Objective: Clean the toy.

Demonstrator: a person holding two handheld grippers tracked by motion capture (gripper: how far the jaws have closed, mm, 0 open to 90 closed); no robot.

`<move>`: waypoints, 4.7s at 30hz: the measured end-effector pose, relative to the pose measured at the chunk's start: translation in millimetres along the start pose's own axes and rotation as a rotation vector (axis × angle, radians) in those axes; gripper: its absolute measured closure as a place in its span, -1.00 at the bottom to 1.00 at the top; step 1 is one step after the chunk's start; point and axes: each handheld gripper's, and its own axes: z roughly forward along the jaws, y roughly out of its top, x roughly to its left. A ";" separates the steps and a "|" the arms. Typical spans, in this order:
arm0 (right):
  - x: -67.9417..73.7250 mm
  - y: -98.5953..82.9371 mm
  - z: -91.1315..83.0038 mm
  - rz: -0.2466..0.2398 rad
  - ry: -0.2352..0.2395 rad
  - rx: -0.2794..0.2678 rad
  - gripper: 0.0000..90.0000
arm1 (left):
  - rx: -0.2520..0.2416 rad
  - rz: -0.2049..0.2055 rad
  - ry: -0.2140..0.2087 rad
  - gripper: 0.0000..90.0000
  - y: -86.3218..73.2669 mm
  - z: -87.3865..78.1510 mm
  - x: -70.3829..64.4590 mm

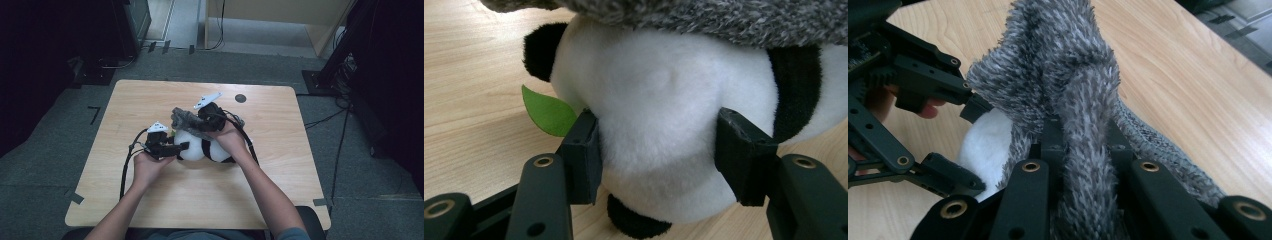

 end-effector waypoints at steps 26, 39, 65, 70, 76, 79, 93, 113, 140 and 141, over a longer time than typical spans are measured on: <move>-49.7 -36.9 -48.6 0.134 -0.043 -0.039 0.77 | -0.013 0.007 0.001 -0.10 -1.8 -0.2 -0.5; -72.1 -65.9 -75.8 0.205 -0.075 -0.080 0.78 | -0.015 -0.003 -0.007 -0.10 -2.3 -0.1 0.2; -94.4 -121.6 -66.3 0.334 -0.168 -0.013 0.78 | -0.020 -0.021 -0.038 -0.10 0.3 0.8 4.2; -92.7 -116.1 -79.8 0.327 -0.192 -0.056 0.78 | -0.019 -0.023 -0.042 -0.05 0.8 -0.7 2.9; -78.8 -91.4 -101.3 0.285 -0.205 -0.120 0.78 | -0.029 -0.045 -0.051 0.02 2.1 -2.0 1.7; -66.7 -76.8 -106.1 0.251 -0.200 -0.133 0.78 | -0.028 -0.043 -0.047 0.02 2.1 -2.1 0.9; -15.0 -24.2 -57.1 0.066 -0.116 -0.099 0.77 | -0.036 -0.028 -0.023 0.01 -0.2 -2.0 -2.3; 18.2 -13.5 -5.0 0.002 0.004 -0.012 0.76 | -0.029 0.000 0.005 0.02 -2.4 0.3 -6.3; -8.0 -52.0 -69.7 0.101 -0.096 -0.062 0.76 | -0.004 0.021 0.003 -0.08 -1.5 2.6 -3.0; -9.6 -55.2 -73.2 0.108 -0.100 -0.070 0.76 | -0.004 0.021 0.002 -0.08 -1.3 2.5 -3.0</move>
